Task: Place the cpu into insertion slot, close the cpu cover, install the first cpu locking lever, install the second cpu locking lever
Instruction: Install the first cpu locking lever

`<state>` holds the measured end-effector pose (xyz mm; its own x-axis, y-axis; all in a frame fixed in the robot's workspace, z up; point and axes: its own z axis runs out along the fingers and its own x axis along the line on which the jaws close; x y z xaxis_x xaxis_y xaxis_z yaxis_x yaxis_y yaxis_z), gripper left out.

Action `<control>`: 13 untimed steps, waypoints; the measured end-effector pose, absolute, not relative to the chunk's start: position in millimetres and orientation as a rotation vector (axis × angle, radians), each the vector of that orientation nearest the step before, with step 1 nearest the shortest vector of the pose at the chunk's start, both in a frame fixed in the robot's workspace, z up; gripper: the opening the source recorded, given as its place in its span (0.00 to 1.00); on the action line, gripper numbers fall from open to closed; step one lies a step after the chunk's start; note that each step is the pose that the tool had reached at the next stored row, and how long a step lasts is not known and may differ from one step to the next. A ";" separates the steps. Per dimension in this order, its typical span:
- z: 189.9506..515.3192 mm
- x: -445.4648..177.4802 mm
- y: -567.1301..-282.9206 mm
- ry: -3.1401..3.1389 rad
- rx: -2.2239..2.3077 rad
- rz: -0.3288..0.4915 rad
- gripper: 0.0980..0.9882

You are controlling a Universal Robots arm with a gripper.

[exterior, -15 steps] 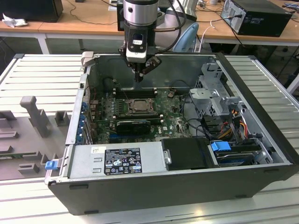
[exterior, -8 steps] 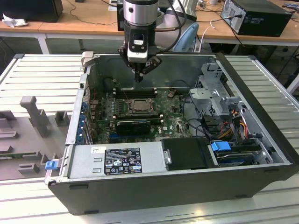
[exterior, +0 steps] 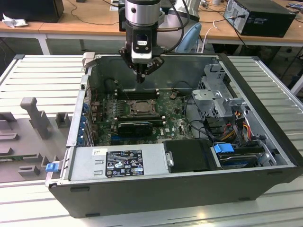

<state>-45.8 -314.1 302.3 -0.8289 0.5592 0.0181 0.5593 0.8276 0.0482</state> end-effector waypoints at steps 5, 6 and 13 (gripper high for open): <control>302.3 -45.8 -314.1 -3.013 -0.873 -0.080 0.01; 302.3 -45.8 -314.1 -3.014 -0.867 -0.080 0.01; 302.3 -45.8 -314.1 -3.031 -0.803 -0.080 0.01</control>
<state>-45.8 -314.1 302.3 -0.8688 0.4948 0.0181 0.4951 0.8675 0.0481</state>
